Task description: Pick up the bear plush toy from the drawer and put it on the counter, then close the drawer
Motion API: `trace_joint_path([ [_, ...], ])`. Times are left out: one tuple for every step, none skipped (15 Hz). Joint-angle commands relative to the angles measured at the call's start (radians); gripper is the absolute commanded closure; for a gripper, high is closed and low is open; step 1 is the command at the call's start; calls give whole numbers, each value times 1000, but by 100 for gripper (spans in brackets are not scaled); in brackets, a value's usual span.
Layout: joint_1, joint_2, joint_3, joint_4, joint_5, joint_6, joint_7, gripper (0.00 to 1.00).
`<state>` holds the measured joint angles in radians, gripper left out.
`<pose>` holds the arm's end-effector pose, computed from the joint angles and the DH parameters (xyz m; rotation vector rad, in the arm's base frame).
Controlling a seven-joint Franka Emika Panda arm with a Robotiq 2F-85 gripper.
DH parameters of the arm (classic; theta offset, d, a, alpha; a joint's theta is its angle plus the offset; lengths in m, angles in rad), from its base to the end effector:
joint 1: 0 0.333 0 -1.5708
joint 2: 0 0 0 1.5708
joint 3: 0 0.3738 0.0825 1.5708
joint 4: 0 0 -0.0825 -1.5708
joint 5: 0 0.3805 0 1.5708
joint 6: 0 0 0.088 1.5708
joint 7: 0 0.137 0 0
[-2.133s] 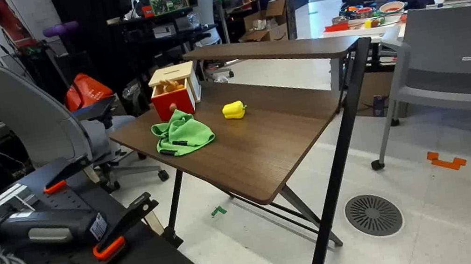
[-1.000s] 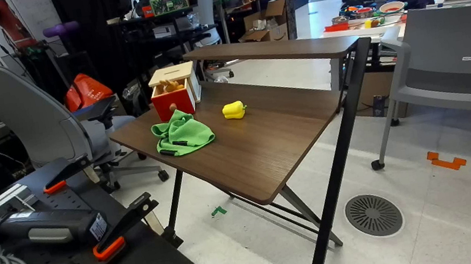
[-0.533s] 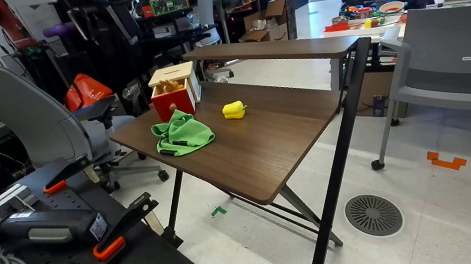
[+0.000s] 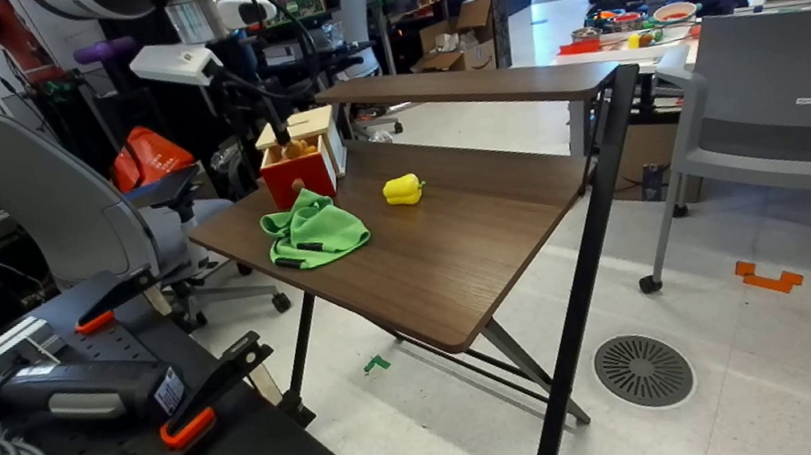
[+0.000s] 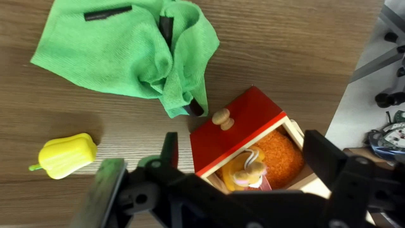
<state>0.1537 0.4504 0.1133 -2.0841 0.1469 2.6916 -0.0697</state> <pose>0.6094 0.1607 0.2480 -2.9825 -0.2905 -0.2164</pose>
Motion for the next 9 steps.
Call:
trace_joint_path([
  [-2,131,25,169,-16,-30,35,0],
  [-1,155,30,200,-15,-37,39,0],
  [4,176,32,227,-18,-39,43,0],
  [4,195,36,250,-19,-38,42,8],
  [6,210,39,270,-23,-36,38,26],
  [6,222,43,286,-22,-36,36,34],
  [8,231,44,300,-22,-38,39,42],
  [8,240,42,313,-23,-40,41,51],
  [10,246,39,322,-24,-39,46,58],
])
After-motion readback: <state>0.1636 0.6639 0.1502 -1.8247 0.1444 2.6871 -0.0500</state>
